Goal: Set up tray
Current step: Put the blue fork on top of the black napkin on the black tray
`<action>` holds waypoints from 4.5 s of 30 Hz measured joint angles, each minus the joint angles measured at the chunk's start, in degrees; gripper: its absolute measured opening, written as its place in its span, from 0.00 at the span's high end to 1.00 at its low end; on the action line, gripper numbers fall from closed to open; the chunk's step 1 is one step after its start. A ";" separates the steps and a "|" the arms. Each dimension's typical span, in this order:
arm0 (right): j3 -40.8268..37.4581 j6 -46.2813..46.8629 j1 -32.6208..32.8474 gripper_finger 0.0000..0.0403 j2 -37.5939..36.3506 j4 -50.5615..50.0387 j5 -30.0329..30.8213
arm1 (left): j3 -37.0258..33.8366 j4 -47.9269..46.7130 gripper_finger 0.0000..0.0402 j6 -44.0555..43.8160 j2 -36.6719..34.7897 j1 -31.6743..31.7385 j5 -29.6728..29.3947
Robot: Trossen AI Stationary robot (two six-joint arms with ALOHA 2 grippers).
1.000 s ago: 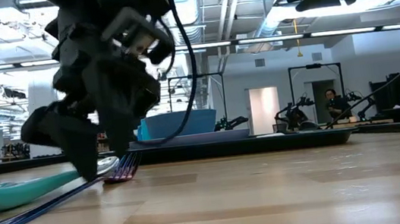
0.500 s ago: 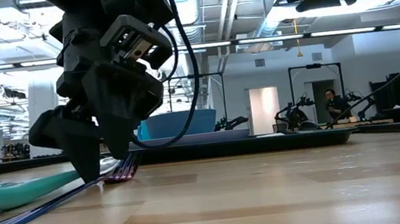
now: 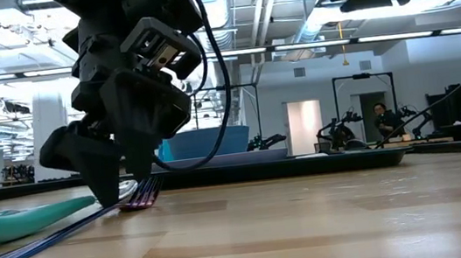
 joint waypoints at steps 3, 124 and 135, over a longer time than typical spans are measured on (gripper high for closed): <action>0.00 -0.09 0.00 0.32 0.00 -0.37 -0.01 | 0.00 0.07 0.50 1.42 0.00 0.66 0.76; 0.02 1.13 5.42 0.32 0.00 -6.21 -6.67 | 23.91 -27.65 0.64 -10.64 14.99 -13.71 -24.21; 0.02 1.11 5.42 0.32 0.01 -6.26 -7.54 | 23.19 -27.63 0.79 -11.05 14.93 -13.62 -22.41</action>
